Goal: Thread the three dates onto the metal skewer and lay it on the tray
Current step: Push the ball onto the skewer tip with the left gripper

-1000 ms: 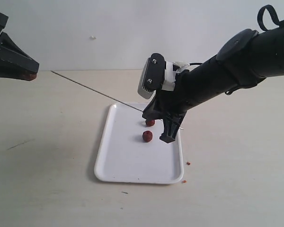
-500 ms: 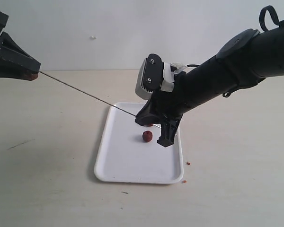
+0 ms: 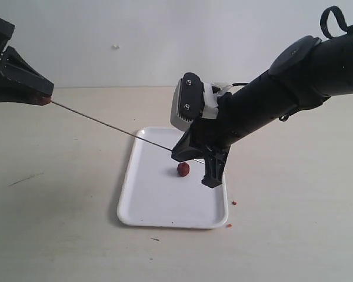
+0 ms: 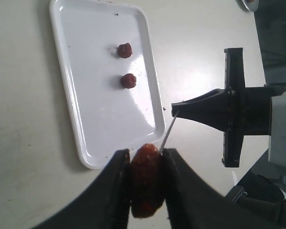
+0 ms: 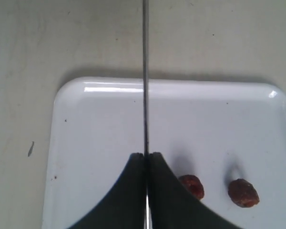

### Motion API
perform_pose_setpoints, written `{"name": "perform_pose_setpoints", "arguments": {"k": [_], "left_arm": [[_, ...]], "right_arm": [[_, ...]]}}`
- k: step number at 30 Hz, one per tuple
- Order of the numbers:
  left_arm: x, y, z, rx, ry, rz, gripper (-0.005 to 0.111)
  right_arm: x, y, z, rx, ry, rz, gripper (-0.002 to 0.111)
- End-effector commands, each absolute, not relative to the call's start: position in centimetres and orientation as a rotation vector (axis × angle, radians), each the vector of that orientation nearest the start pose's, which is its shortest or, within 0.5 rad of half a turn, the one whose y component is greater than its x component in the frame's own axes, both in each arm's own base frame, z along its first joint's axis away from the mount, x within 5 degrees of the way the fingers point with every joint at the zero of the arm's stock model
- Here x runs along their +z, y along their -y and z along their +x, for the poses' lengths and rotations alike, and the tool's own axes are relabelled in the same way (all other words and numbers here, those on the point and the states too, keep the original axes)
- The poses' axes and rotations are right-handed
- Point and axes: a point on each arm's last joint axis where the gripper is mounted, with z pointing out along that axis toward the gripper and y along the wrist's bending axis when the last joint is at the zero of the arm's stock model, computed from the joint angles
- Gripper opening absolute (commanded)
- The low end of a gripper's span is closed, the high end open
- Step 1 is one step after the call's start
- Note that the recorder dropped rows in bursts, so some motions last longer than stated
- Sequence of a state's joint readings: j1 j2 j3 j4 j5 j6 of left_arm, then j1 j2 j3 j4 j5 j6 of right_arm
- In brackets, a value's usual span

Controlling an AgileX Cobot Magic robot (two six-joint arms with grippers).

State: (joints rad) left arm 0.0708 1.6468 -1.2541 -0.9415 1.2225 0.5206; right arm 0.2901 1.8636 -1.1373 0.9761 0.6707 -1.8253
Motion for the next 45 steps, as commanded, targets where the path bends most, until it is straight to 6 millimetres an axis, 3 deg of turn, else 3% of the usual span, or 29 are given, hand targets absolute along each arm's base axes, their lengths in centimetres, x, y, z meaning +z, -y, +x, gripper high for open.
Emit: {"name": "perform_pose_setpoints", "arguments": {"k": [1, 20, 28, 45], "left_arm": [[29.0, 4.8, 32.5, -1.188, -2.586, 0.159, 0.026], [28.9, 4.7, 32.4, -1.155, -2.598, 0.197, 0.026], [27.4, 4.8, 31.8, -1.193, -2.635, 0.167, 0.026], [28.1, 4.7, 32.2, -1.180, -2.602, 0.199, 0.026]], "right_arm": [[18.1, -14.9, 34.2, 0.404, -1.904, -1.587, 0.000], [18.2, -14.9, 34.5, 0.378, -1.917, -1.555, 0.000], [18.3, -15.1, 34.3, 0.419, -1.920, -1.535, 0.000], [18.1, -14.9, 34.3, 0.400, -1.915, -1.574, 0.000]]}}
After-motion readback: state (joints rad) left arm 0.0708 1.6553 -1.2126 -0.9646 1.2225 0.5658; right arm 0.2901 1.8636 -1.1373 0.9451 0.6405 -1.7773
